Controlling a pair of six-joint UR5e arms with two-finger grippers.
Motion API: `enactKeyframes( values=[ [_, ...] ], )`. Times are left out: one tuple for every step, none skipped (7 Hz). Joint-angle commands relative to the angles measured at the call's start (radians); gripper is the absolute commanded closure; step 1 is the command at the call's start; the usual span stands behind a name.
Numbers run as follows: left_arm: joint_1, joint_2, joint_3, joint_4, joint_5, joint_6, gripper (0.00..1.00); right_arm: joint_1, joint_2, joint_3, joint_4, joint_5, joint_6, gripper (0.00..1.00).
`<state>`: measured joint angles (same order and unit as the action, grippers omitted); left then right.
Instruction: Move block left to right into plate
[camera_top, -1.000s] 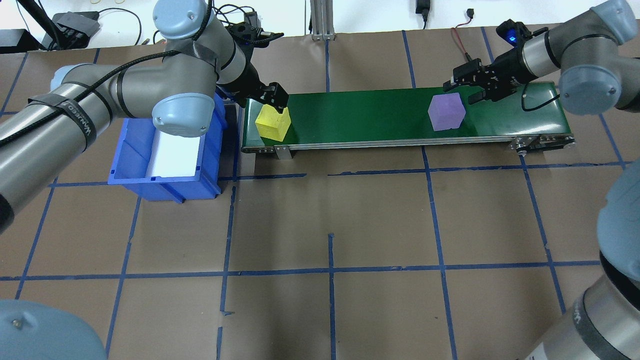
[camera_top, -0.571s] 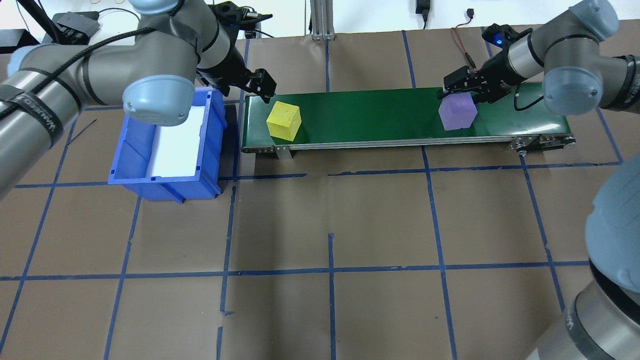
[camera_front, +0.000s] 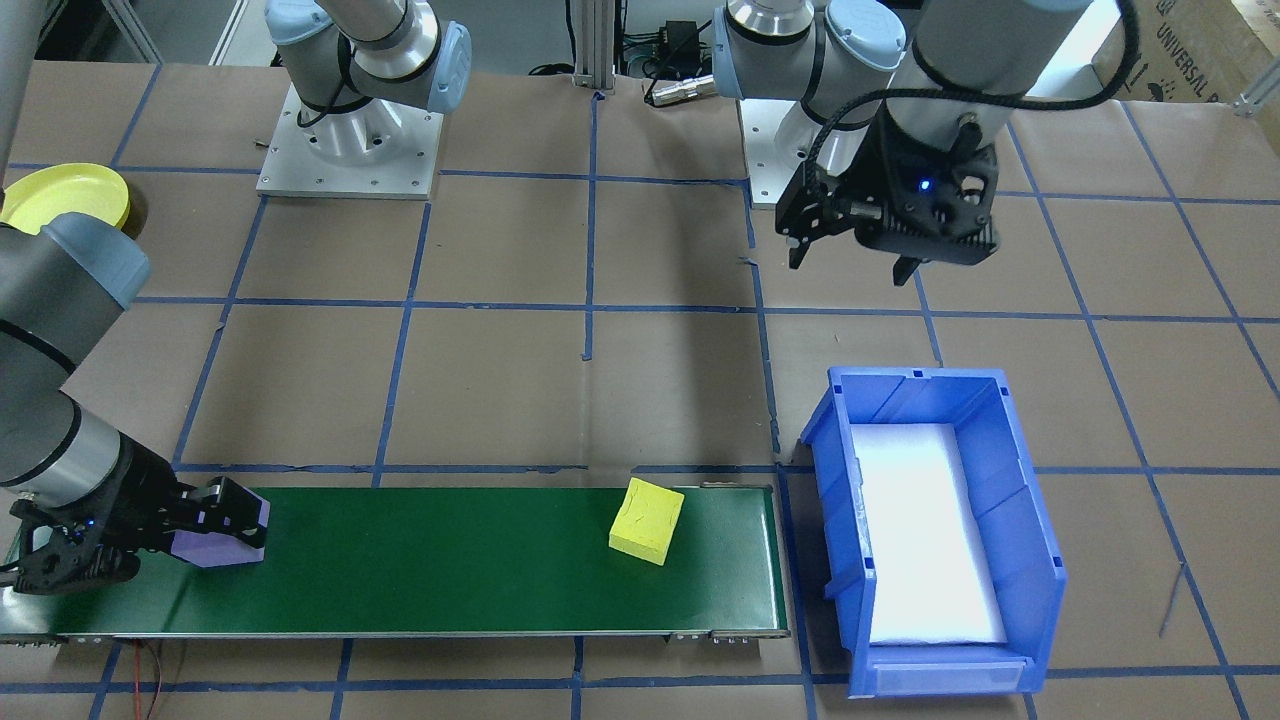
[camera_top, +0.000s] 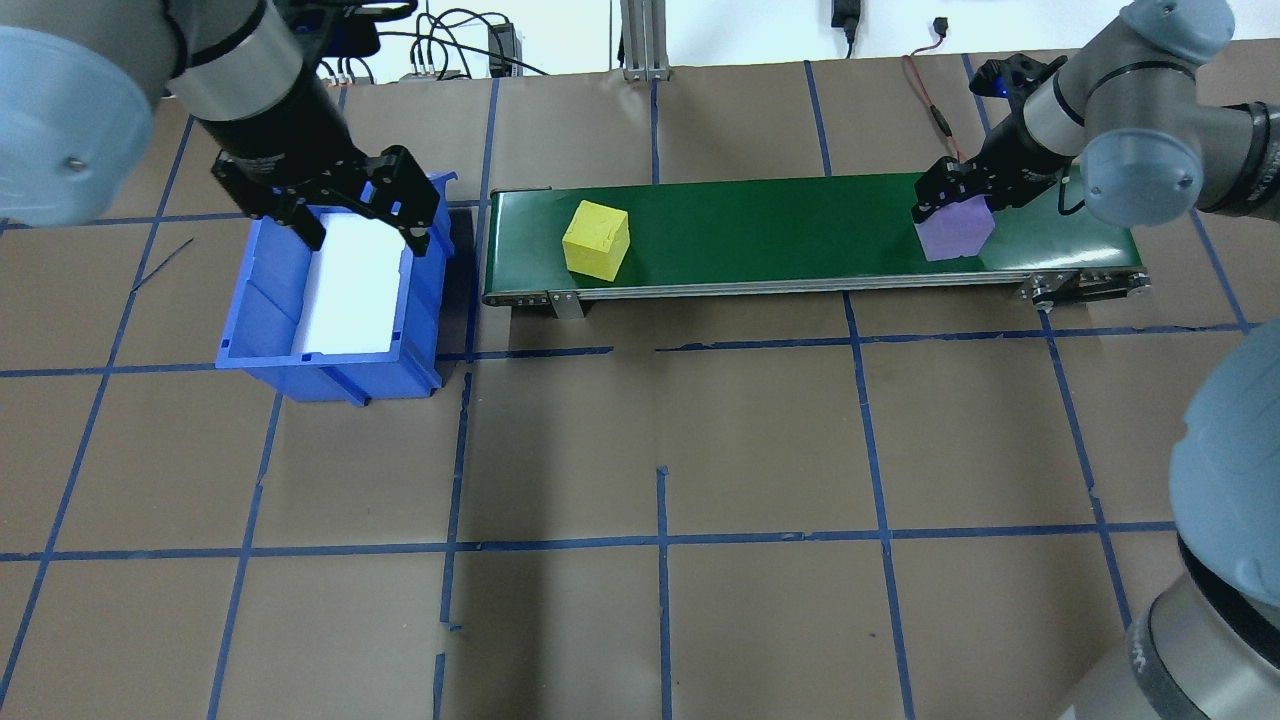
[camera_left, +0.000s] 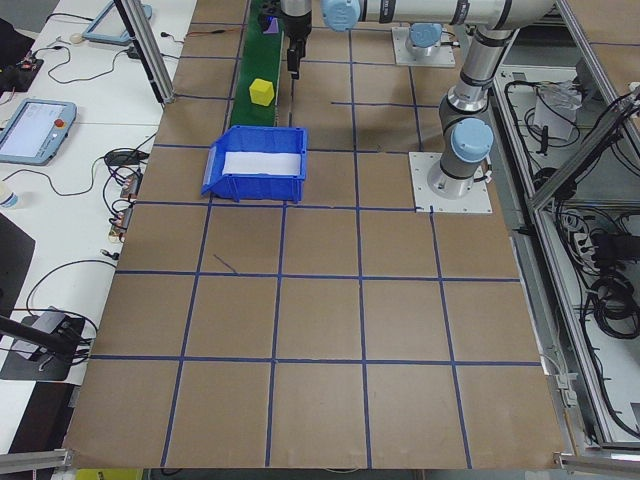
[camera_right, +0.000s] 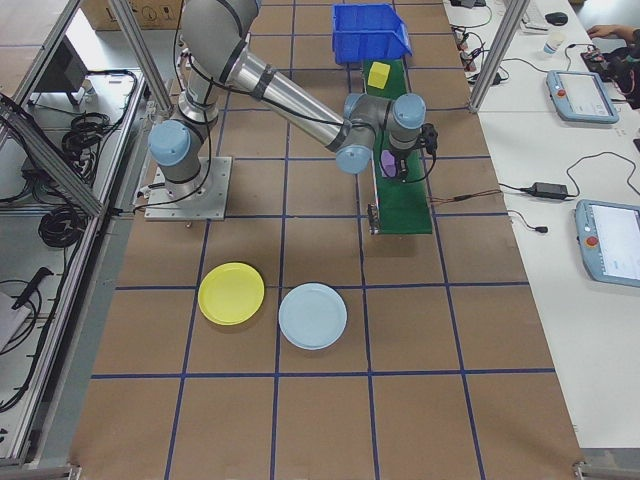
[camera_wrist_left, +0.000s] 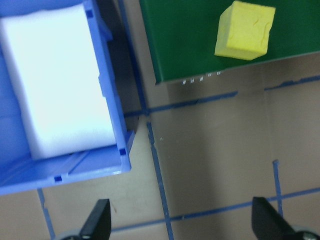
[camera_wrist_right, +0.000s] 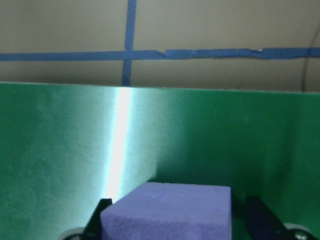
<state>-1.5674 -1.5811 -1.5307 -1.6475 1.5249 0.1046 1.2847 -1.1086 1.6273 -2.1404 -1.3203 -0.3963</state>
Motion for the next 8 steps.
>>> enactKeyframes(
  values=[
    [0.012, 0.045, -0.003, -0.104, 0.014, -0.118, 0.00, -0.013, -0.043, -0.018, 0.004, -0.120, -0.057, 0.64],
    [0.012, 0.049, -0.003, -0.095, 0.030, -0.109, 0.00, -0.045, -0.087, -0.015, 0.007, -0.267, -0.190, 0.65],
    [0.013, 0.049, -0.003, -0.089, 0.018, -0.108, 0.00, -0.141, -0.121, -0.008, 0.016, -0.289, -0.279, 0.66],
    [0.015, 0.046, -0.006, -0.077, 0.018, -0.106, 0.00, -0.257, -0.143, 0.002, 0.042, -0.283, -0.374, 0.67],
    [0.026, 0.046, -0.012, -0.075, 0.020, -0.106, 0.00, -0.359, -0.148, 0.002, 0.033, -0.287, -0.520, 0.66],
    [0.024, 0.046, -0.017, -0.080, 0.027, -0.062, 0.00, -0.484, -0.149, 0.008, 0.039, -0.280, -0.611, 0.67],
    [0.030, 0.041, -0.023, -0.060, 0.023, 0.039, 0.00, -0.586, -0.146, 0.043, 0.036, -0.271, -0.698, 0.67],
    [0.032, 0.042, -0.022, -0.043, 0.027, 0.050, 0.00, -0.652, -0.140, 0.099, 0.024, -0.236, -0.711, 0.66]
  ],
)
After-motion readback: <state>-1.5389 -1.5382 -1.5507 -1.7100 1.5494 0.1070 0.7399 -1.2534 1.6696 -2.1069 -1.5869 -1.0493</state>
